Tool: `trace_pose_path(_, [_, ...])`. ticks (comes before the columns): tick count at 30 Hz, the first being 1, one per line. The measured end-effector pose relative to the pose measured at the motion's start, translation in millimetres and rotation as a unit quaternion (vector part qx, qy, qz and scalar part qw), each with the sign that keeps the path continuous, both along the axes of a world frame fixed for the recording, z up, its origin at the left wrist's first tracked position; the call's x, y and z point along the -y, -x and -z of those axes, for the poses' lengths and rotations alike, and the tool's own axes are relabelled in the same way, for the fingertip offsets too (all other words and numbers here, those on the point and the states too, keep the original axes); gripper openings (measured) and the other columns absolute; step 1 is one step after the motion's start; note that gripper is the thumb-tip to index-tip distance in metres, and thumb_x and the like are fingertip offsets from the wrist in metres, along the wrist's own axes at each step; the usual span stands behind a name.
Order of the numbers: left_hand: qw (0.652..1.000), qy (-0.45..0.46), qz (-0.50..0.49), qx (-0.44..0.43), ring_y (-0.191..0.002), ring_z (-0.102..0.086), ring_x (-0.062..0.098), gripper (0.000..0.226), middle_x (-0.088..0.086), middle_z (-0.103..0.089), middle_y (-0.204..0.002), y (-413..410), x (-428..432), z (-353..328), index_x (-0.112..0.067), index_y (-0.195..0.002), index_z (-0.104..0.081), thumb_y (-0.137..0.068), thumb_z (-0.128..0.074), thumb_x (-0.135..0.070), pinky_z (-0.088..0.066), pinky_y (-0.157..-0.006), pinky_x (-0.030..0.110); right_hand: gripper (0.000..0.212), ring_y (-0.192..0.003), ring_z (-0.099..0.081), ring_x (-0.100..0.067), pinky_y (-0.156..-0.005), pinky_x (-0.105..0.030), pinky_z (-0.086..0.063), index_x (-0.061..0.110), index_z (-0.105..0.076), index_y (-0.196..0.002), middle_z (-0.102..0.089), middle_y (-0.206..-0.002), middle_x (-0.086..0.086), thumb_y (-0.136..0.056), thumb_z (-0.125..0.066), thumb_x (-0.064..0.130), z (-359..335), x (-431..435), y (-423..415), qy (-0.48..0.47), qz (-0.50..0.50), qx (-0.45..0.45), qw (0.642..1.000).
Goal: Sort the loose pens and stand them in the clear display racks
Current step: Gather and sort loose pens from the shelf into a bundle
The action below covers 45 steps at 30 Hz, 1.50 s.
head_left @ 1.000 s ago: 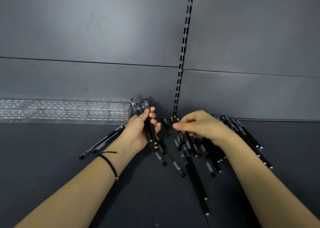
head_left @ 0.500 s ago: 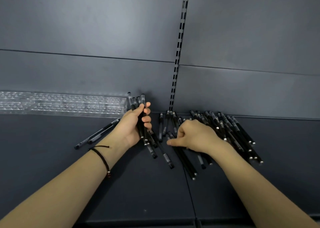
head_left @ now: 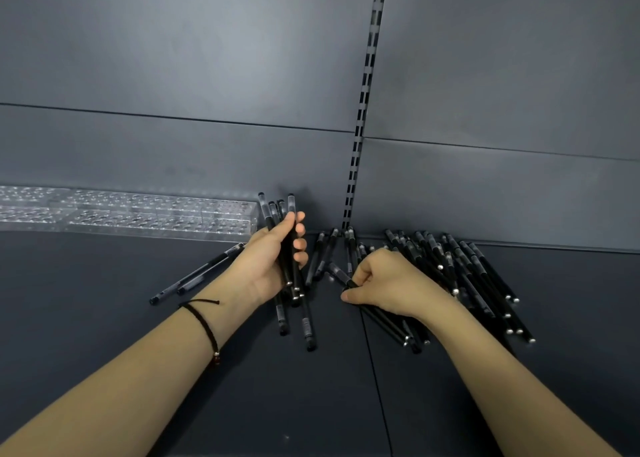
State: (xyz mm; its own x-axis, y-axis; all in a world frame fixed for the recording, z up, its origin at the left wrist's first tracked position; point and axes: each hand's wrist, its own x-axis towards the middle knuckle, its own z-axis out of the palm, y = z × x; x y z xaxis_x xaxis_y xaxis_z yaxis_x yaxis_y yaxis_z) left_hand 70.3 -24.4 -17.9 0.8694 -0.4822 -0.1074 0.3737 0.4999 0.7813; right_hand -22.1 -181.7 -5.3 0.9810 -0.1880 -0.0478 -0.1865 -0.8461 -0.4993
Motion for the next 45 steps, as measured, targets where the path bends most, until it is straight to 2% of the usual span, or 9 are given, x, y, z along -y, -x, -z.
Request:
trace_pose_path(4, [1.000,-0.010,0.004,-0.007,-0.051,-0.055,0.007,0.016,-0.002,-0.064,-0.069,2,-2,-2,-0.008,-0.102,-0.065,-0.098,-0.055,-0.019,-0.044,-0.042,0.018,0.016,-0.045,-0.044,-0.006,-0.043,-0.018,-0.035,0.010,-0.071,-0.074,-0.052,-0.054,0.003,-0.083,-0.075,0.023,-10,9,1,-0.227,0.020,0.073,0.971])
trace_pose_path(7, [0.999,-0.010,0.040,-0.026,-0.070,-0.073,0.021,0.017,0.014,-0.075,-0.089,7,0,-4,-0.002,-0.106,-0.062,-0.100,-0.050,-0.013,-0.058,-0.054,0.027,0.020,-0.042,-0.039,-0.006,-0.036,-0.017,-0.028,0.013,-0.064,-0.068,-0.048,-0.052,0.002,-0.088,-0.068,0.015,-18,16,-2,-0.441,0.010,0.127,0.889])
trace_pose_path(9, [0.995,-0.016,0.093,-0.012,-0.087,-0.074,0.030,0.018,0.022,-0.072,-0.103,14,4,-4,-0.003,-0.109,-0.060,-0.102,-0.046,-0.013,-0.062,-0.066,0.036,0.018,-0.043,-0.043,-0.005,-0.037,-0.016,-0.033,0.010,-0.062,-0.071,-0.053,-0.056,0.001,-0.089,-0.065,0.013,-24,17,-6,-0.491,-0.003,0.120,0.863])
trace_pose_path(15, [0.976,-0.074,0.192,0.065,-0.097,-0.072,0.029,0.034,0.019,-0.071,-0.110,21,5,-1,0.001,-0.118,-0.063,-0.102,-0.045,-0.022,-0.060,-0.082,0.039,0.018,-0.047,-0.047,-0.008,-0.042,-0.017,-0.037,0.004,-0.064,-0.082,-0.058,-0.058,-0.003,-0.092,-0.064,0.018,-31,12,-26,-0.382,-0.044,0.087,0.919])
trace_pose_path(21, [0.978,-0.095,0.172,0.075,-0.066,-0.065,0.014,0.024,0.004,-0.071,-0.084,23,9,-1,-0.008,-0.106,-0.064,-0.101,-0.049,-0.026,-0.056,-0.060,0.028,0.025,-0.042,-0.042,0.003,-0.048,-0.014,-0.037,0.017,-0.056,-0.071,-0.048,-0.047,0.014,-0.091,-0.066,0.029,-25,9,-30,-0.261,-0.025,0.099,0.960])
trace_pose_path(27, [0.982,-0.071,0.168,0.049,-0.051,-0.043,0.007,0.021,-0.002,-0.050,-0.066,18,12,0,-0.012,-0.102,-0.058,-0.098,-0.051,-0.031,-0.039,-0.045,0.018,0.025,-0.052,-0.049,-0.006,-0.044,-0.018,-0.038,0.011,-0.069,-0.083,-0.062,-0.069,0.002,-0.093,-0.062,0.033,-24,20,-27,-0.253,-0.023,0.132,0.958])
trace_pose_path(31, [0.990,-0.056,0.122,0.035,-0.046,-0.037,0.007,0.034,-0.004,-0.043,-0.060,13,11,1,-0.013,-0.104,-0.055,-0.089,-0.056,-0.044,-0.034,-0.041,0.017,0.016,-0.049,-0.051,-0.001,-0.044,-0.011,-0.037,0.015,-0.072,-0.073,-0.061,-0.053,0.013,-0.086,-0.072,0.024,-14,39,-21,-0.136,0.051,0.115,0.983])
trace_pose_path(36, [0.993,-0.035,0.110,0.027,-0.047,-0.045,0.008,0.023,-0.003,-0.050,-0.063,12,11,3,-0.012,-0.111,-0.057,-0.094,-0.058,-0.026,-0.039,-0.041,0.019,0.019,-0.079,-0.063,-0.008,-0.074,-0.027,-0.052,0.020,-0.074,-0.076,-0.067,-0.077,0.009,-0.077,-0.079,0.038,-7,27,-19,0.013,0.047,0.027,0.998])
trace_pose_path(45, [0.996,-0.006,0.094,-0.012,-0.053,-0.054,0.010,0.016,0.002,-0.066,-0.077,12,9,3,-0.011,-0.109,-0.061,-0.097,-0.053,-0.006,-0.040,-0.042,0.019,0.046,-0.085,-0.065,-0.015,-0.081,-0.036,-0.055,0.017,-0.068,-0.092,-0.069,-0.090,0.005,-0.072,-0.075,0.058,-14,17,-16,0.149,0.081,-0.076,0.983])
